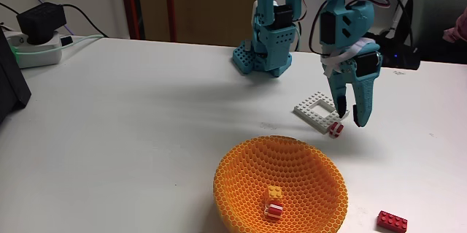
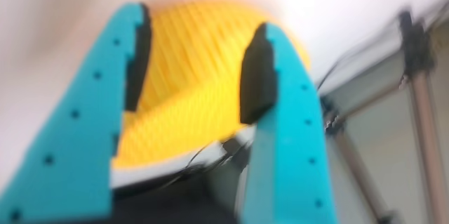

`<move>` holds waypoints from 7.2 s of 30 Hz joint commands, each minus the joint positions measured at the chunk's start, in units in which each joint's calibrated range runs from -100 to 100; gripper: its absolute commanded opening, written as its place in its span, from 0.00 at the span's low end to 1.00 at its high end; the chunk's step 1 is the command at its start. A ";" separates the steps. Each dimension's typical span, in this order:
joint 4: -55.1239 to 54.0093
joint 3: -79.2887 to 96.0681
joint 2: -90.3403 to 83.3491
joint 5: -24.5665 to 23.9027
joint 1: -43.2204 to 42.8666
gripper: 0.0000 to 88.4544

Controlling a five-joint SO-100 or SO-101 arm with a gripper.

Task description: Pick only small cubed objects and place them into the bowl

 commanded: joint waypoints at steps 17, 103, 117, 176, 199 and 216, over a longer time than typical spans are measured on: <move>-4.54 7.28 5.72 1.12 -6.17 0.21; -21.74 8.73 17.17 6.40 12.85 0.06; -15.66 9.02 6.85 5.91 12.66 0.18; -17.23 -12.26 6.38 4.30 27.85 0.29; -7.67 34.92 -58.96 3.42 37.54 0.00; -6.11 60.44 -82.64 4.40 35.12 0.00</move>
